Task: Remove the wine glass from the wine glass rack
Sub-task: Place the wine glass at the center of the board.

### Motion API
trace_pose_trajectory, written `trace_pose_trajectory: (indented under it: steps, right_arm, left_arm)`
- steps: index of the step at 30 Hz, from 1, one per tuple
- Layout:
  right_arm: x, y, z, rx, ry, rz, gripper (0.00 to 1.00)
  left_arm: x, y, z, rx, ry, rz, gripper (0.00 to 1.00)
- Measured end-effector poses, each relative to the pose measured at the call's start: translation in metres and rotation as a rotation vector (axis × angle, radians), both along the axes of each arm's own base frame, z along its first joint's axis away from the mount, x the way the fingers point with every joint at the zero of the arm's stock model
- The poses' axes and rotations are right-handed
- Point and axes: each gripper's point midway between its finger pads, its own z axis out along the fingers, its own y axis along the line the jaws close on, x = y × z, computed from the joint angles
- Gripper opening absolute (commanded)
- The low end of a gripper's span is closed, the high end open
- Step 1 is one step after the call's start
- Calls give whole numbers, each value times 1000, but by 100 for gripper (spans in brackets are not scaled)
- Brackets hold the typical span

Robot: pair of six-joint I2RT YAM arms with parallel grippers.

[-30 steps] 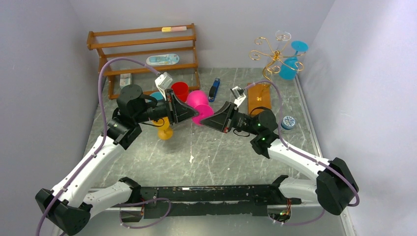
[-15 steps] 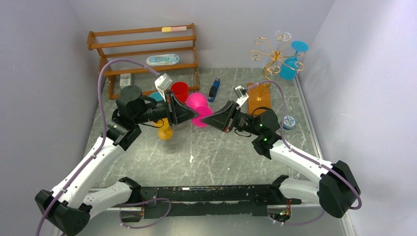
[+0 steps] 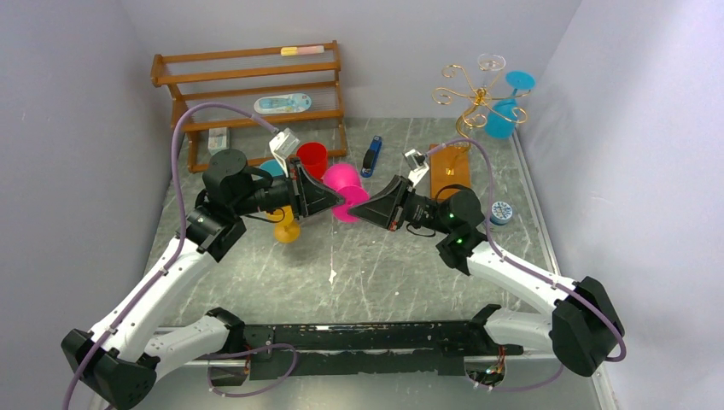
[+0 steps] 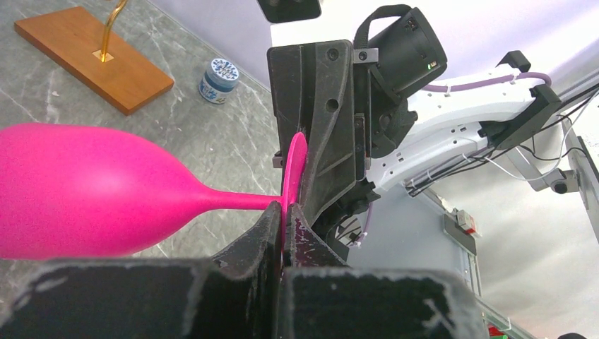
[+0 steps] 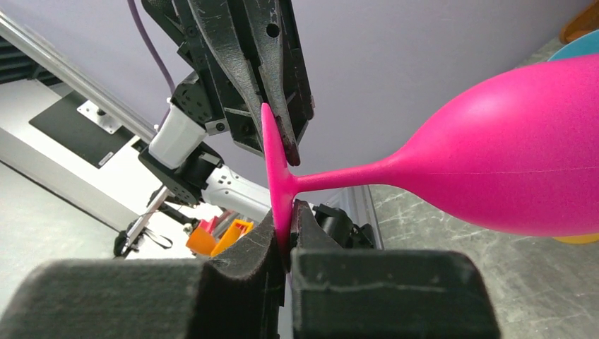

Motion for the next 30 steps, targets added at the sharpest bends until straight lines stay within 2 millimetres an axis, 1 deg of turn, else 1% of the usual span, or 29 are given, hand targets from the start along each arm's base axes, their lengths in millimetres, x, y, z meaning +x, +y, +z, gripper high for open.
trace_pose_trajectory:
  steps: [2, 3, 4, 7, 10, 12, 16, 18, 20, 25, 27, 30]
  right_arm:
    - [0, 0, 0, -1, -5, -2, 0]
    - [0, 0, 0, -2, -10, -3, 0]
    - [0, 0, 0, -3, -14, -4, 0]
    - [0, 0, -1, -9, -35, -6, 0]
    - [-4, 1, -5, -27, -70, 9, 0]
    - [-4, 1, -8, -41, -104, 10, 0]
    - [-6, 0, -18, -86, -187, -1, 0]
    - [-7, -3, -22, -117, -237, -16, 0]
    - [-8, -8, -27, -162, -320, -43, 0]
    - [-5, -20, -36, -252, -520, -123, 0]
    - [-5, -24, -48, -297, -601, -140, 0]
    - [-6, -26, -72, -385, -709, -134, 0]
  left_arm:
    - [0, 0, 0, 0, 0, 0, 5]
    - [0, 0, 0, 0, 0, 0, 7]
    - [0, 0, 0, 0, 1, 0, 13]
    - [1, -1, 0, 0, 1, -1, 41]
    - [2, -1, -1, 3, -6, 0, 66]
    - [2, 0, -1, 6, -13, 4, 76]
    - [6, 2, -3, 30, -17, 31, 87]
    - [8, 5, -4, 48, -21, 51, 95]
    - [12, 8, -6, 70, -24, 81, 96]
    - [19, 18, -7, 109, -35, 158, 96]
    - [21, 21, -5, 114, -43, 183, 96]
    - [24, 23, -5, 119, -46, 205, 97]
